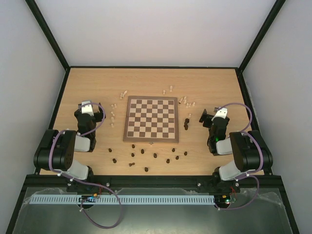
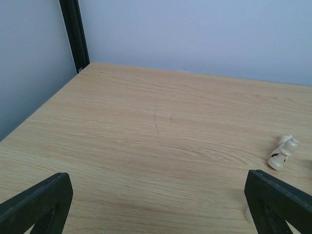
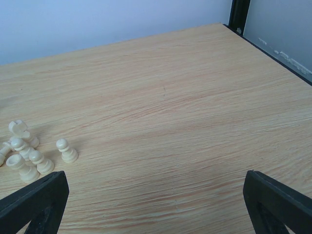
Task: Set up the chess pieces on the board
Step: Pick up the chess piece at the center of the board.
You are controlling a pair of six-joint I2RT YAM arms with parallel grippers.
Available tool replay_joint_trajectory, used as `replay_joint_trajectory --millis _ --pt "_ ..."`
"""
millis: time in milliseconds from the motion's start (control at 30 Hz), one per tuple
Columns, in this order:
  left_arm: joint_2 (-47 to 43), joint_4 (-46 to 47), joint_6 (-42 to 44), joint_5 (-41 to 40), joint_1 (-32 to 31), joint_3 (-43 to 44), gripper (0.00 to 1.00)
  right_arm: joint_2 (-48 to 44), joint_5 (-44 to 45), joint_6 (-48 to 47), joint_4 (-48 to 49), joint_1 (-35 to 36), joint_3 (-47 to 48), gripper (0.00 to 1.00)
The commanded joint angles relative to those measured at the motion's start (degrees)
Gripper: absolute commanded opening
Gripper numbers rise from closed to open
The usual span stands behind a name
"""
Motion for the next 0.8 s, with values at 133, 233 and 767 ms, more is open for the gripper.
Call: replay_joint_trajectory --millis 133,233,767 --pt "0.23 2.8 0.34 0.19 -0.15 0.34 0.99 0.27 0.49 -0.42 1.26 -0.29 1.04 0.99" --pt "0.31 2.8 0.34 0.2 -0.15 0.35 1.0 0.21 0.52 -0.46 1.25 -0.25 1.0 0.98" --pt "-5.56 -8.38 0.35 -2.03 -1.09 4.17 0.99 -9.71 -1.13 -1.6 -7.59 -0.29 2.03 0.99"
